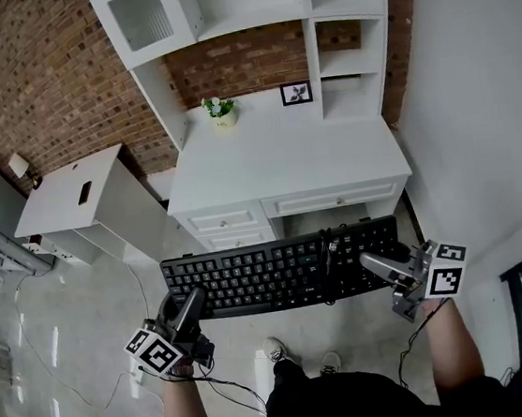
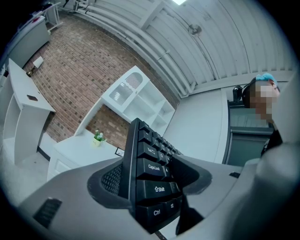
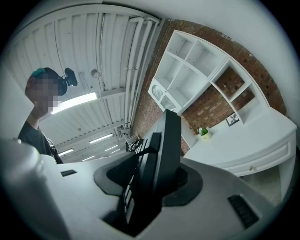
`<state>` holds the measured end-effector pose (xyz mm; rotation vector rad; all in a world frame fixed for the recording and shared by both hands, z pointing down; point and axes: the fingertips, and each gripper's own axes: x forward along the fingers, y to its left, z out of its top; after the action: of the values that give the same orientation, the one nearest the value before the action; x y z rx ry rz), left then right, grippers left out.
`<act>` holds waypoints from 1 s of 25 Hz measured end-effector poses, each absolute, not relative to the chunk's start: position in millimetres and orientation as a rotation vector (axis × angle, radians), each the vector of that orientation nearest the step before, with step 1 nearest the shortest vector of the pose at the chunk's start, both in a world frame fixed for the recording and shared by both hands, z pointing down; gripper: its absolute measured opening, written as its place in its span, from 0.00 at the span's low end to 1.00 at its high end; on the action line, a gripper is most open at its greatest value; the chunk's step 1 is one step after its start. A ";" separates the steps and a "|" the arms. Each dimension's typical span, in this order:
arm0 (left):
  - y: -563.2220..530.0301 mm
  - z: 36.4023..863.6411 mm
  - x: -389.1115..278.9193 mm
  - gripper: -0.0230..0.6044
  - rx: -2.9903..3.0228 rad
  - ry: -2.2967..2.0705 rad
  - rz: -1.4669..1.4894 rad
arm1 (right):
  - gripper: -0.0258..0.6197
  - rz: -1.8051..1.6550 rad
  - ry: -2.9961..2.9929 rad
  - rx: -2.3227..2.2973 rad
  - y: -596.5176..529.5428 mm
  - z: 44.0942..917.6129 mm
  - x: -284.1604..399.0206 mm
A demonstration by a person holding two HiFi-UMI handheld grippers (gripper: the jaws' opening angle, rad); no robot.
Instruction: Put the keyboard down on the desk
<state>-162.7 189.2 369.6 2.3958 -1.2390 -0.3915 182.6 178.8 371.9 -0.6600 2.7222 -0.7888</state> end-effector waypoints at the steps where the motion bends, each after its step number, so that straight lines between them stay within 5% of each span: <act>1: 189.2 368.0 -162.6 0.51 2.397 -1.240 -0.391 | 0.33 -0.788 2.722 -0.659 178.8 370.6 182.5; 25: 115.2 372.7 -158.9 0.51 2.388 -1.224 -0.386 | 0.32 -0.807 2.717 -0.686 110.9 371.1 186.5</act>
<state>-158.9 115.2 372.7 2.3882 -1.2240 -0.3864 186.5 110.9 371.1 -0.6859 2.7166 -0.8073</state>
